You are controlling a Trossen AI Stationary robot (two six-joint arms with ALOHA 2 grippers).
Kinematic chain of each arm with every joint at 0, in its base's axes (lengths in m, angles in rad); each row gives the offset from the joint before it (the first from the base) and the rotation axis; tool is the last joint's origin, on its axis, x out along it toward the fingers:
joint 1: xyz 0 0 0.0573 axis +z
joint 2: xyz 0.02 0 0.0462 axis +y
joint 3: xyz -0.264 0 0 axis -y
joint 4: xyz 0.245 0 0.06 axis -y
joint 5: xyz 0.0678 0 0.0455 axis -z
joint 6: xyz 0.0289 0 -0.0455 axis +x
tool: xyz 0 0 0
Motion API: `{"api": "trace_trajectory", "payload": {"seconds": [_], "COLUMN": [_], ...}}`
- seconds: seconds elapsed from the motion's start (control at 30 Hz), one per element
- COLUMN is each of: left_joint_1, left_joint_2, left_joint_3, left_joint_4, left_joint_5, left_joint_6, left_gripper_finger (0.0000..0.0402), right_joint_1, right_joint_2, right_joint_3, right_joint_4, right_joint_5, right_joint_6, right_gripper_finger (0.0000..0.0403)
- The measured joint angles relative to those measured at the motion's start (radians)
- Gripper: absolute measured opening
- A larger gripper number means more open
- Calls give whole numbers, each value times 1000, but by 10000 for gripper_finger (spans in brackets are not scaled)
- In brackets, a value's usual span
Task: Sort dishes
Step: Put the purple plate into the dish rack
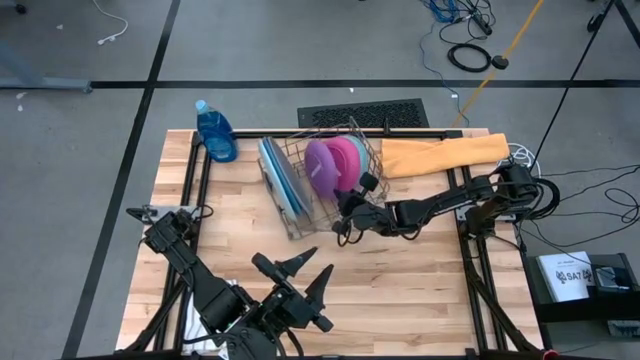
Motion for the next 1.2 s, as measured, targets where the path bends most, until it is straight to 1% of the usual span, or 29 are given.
{"api": "trace_trajectory", "payload": {"seconds": [0.23, 0.47, 0.57, 0.7, 0.8, 0.97, 1.03, 1.1, 1.2], "left_joint_1": [0, 0, 0, 0, 0, 5, 8, 12, 15], "left_joint_2": [0, 0, 0, 0, 0, 0, 0, 0, 0], "left_joint_3": [0, 0, 0, 0, 0, 0, 0, 0, 0], "left_joint_4": [-1, -8, -14, -16, -16, -15, -15, -15, -15], "left_joint_5": [0, 0, 0, 0, 0, 0, 0, 0, 0], "left_joint_6": [0, -1, -2, -3, -3, -3, -3, -5, -14], "left_gripper_finger": [214, 214, 214, 214, 214, 214, 214, 214, 214], "right_joint_1": [7, 32, 40, 41, 33, -38, -75, -103, -144], "right_joint_2": [-4, -7, -14, -29, -36, -36, -36, -36, -35], "right_joint_3": [2, 2, 3, 3, 3, 10, 34, 73, 151], "right_joint_4": [27, 136, 159, 157, 171, 236, 216, 190, 105], "right_joint_5": [8, -2, -15, -48, -142, -381, -426, -450, -555], "right_joint_6": [22, -83, -129, -137, -147, -152, -200, -290, -391], "right_gripper_finger": [0, 0, 0, 0, 0, 0, 0, 0, 0]}}
